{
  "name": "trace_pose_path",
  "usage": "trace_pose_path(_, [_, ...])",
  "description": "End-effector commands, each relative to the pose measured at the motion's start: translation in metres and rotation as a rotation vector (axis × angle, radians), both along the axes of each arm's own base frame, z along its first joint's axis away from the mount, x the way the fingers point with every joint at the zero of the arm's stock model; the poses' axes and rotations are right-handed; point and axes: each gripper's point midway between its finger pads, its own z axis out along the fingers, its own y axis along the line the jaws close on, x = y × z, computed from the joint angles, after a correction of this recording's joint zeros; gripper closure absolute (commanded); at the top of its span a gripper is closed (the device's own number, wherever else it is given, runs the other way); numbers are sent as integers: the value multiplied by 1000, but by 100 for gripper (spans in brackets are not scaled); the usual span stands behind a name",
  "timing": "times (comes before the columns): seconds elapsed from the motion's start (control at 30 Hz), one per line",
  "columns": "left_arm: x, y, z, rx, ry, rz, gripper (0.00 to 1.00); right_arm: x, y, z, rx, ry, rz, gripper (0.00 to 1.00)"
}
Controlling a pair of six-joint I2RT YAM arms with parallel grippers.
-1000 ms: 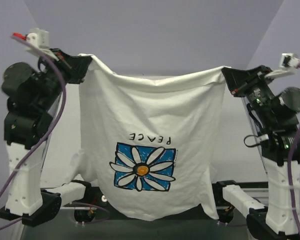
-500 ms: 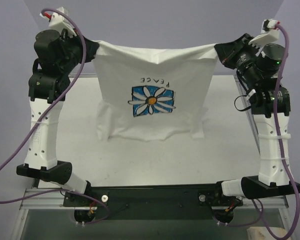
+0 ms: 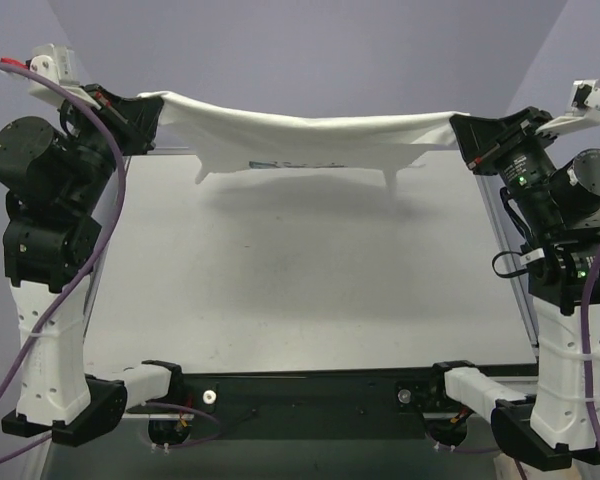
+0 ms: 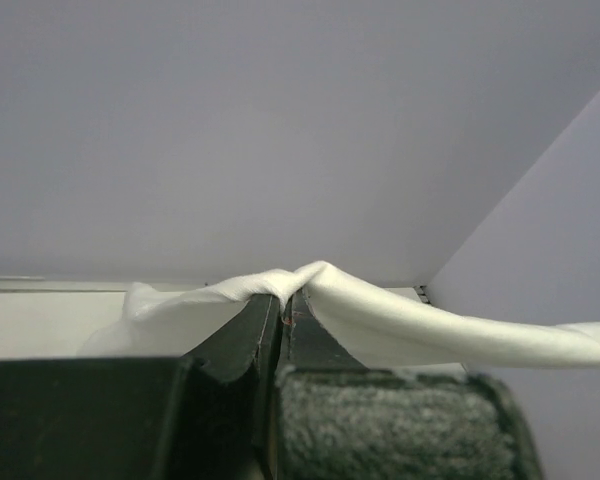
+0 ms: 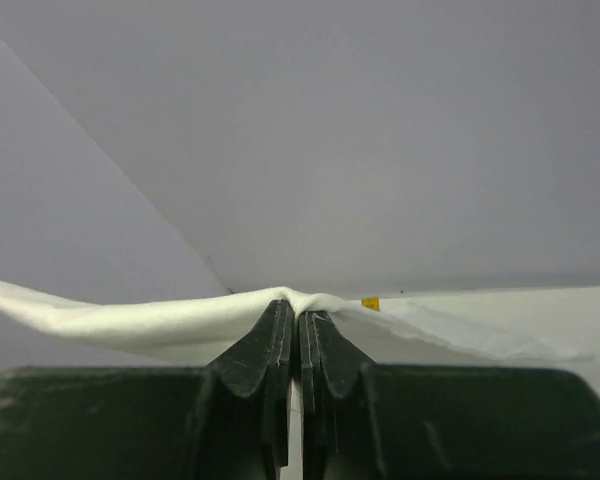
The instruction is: Pin the brooch onto the clothing
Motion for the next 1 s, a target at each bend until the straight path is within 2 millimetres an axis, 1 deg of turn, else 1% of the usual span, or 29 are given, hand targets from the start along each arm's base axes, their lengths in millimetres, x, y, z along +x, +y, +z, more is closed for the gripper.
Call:
trace_pose_path(0.0, [-29,5,27,-7,-113,-7,100,-37,-1,24,20,-110,21,100])
trace_pose_path(0.03, [-34,4,29,-12,-116,-19,100,-43,-1,27,24,-121,22,100])
trace_pose_path(0.07, [-40,3,32,-15,-123,-31,100,-55,-3,35,28,-148,21,100])
trace_pose_path(0.1, [-44,2,33,-17,-118,-41,100,-62,-4,39,34,-162,18,100])
trace_pose_path(0.13, [-57,-1,43,-24,-146,-68,100,-68,-4,43,42,-174,21,100])
trace_pose_path(0.17, [-62,-1,48,-28,-161,-78,100,-80,-5,50,49,-202,23,100])
trace_pose_path(0.27, [-80,0,65,-35,-209,-90,100,-97,-4,60,64,-243,39,100])
trace_pose_path(0.33, [-83,1,67,-37,-215,-89,100,-99,-4,62,67,-248,45,100])
trace_pose_path(0.4, [-83,0,67,-34,-212,-94,100,-95,-3,59,63,-235,47,100])
trace_pose_path(0.5, [-68,-1,56,-24,-167,-85,100,-77,-1,48,55,-189,45,100])
trace_pose_path(0.53, [-56,-2,48,-13,-138,-79,100,-66,0,42,50,-165,45,100])
trace_pose_path(0.6, [-40,-3,34,-5,-86,-63,100,-50,2,31,41,-124,46,100])
trace_pose_path(0.63, [-26,-4,23,4,-52,-55,100,-40,3,24,40,-99,47,100])
trace_pose_path(0.7, [-7,-4,4,16,11,-35,100,-24,4,10,30,-57,40,100])
trace_pose_path(0.73, [3,-5,-6,22,37,-33,100,-13,5,3,26,-32,38,100])
trace_pose_path(0.77, [9,-5,-11,25,50,-27,100,-6,4,-2,19,-19,30,100])
trace_pose_path(0.8, [18,-5,-21,27,74,-15,100,1,4,-7,17,-1,25,100])
trace_pose_path(0.83, [26,-5,-27,29,91,-9,100,13,4,-14,11,25,23,100])
trace_pose_path(0.9, [34,-6,-32,30,107,-5,100,25,4,-20,9,48,15,100])
trace_pose_path(0.93, [41,-8,-36,30,122,-6,100,33,4,-22,6,60,14,100])
trace_pose_path(0.97, [43,-9,-37,32,130,-9,100,36,4,-21,6,61,14,100])
